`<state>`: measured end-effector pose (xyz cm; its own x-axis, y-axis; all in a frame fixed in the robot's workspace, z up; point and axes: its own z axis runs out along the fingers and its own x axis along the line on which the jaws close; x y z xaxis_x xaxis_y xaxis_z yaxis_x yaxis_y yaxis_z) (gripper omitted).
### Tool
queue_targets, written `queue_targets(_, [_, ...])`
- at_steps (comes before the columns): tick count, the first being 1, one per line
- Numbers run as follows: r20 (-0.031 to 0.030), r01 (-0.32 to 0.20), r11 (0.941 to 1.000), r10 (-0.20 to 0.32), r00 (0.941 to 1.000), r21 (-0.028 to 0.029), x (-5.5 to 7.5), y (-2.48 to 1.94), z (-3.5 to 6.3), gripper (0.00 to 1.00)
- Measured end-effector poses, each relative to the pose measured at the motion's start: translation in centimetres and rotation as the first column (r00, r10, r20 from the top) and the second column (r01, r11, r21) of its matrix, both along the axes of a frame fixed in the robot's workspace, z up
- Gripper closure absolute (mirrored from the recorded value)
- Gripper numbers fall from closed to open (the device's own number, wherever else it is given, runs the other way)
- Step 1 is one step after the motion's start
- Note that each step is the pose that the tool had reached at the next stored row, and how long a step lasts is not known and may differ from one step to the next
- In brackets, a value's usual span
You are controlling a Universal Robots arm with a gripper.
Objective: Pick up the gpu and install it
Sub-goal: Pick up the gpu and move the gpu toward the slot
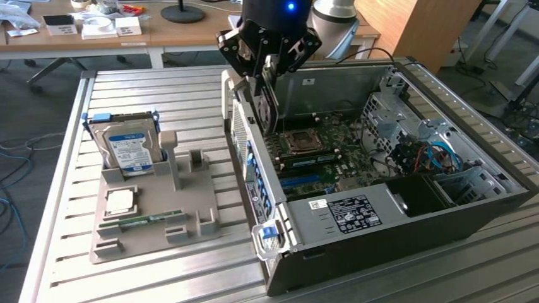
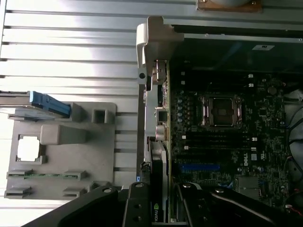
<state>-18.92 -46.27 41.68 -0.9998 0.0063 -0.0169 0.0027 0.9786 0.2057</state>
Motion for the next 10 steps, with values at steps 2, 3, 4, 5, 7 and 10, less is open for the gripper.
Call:
queue_targets(2, [0.0001, 0.0, 0.9999, 0.0, 1.0, 0.0117, 0.0, 0.01, 0.0, 0.73])
queue_targets(3, [0.0003, 0.0, 0.9999, 0.0, 1.0, 0.0139, -0.01, 0.01, 0.0, 0.73])
queue_targets(4, [0.0002, 0.0, 0.9999, 0.0, 1.0, 0.0138, -0.01, 0.01, 0.0, 0.73])
queue_targets(5, [0.0002, 0.0, 0.9999, 0.0, 1.0, 0.0113, 0.0, 0.01, 0.0, 0.73])
queue_targets(7, [-0.0006, 0.0, 1.0, 0.0, 1.0, -0.0073, 0.01, 0.01, 0.0, 0.73])
queue_targets(10, [-0.0036, 0.0, 0.9992, 0.0, 1.0, -0.0397, 0.04, 0.01, -0.01, 0.73])
